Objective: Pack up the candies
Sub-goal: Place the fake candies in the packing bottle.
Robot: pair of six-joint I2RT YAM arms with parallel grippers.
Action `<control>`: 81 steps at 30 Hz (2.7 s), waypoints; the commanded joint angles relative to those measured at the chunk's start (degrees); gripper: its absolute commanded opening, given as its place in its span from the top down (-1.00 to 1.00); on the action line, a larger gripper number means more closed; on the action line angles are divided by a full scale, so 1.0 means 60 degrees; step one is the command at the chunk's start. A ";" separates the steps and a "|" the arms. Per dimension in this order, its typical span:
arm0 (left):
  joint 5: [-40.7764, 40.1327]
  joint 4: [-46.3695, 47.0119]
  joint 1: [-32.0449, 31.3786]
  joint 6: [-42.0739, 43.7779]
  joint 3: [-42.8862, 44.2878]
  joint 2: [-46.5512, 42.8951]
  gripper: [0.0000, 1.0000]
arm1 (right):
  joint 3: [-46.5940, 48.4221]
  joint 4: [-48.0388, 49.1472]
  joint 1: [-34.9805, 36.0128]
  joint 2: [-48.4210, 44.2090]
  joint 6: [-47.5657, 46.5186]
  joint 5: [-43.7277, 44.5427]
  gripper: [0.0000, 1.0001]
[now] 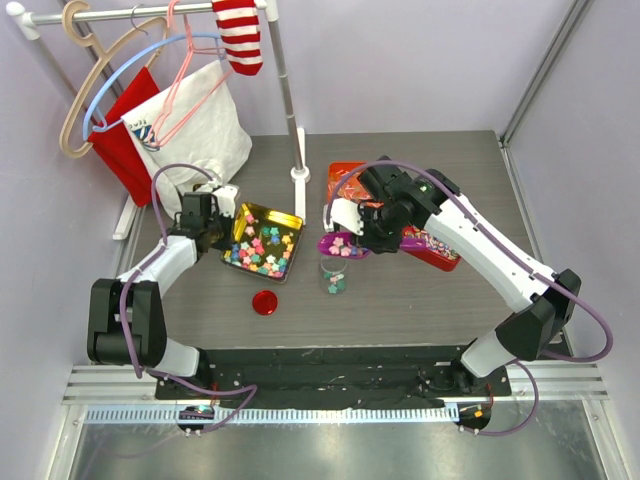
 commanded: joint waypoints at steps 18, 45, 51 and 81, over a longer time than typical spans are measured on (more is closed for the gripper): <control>0.0164 0.0831 0.0104 -0.0088 0.0073 -0.0398 1.00 | 0.0621 -0.1774 0.0088 0.0694 -0.0250 0.1353 0.99; 0.0267 0.0933 0.0148 -0.0132 0.0059 -0.0280 1.00 | 0.0286 -0.2580 0.0821 0.0592 0.0058 0.2832 0.99; 0.0267 0.0919 0.0134 -0.0117 0.0058 -0.0295 1.00 | 0.0066 -0.2580 0.0879 0.0490 0.0058 0.3038 0.98; 0.0252 0.0919 0.0134 -0.0132 0.0058 -0.0192 1.00 | -0.0183 -0.2609 0.1656 0.0196 0.0176 0.4458 0.99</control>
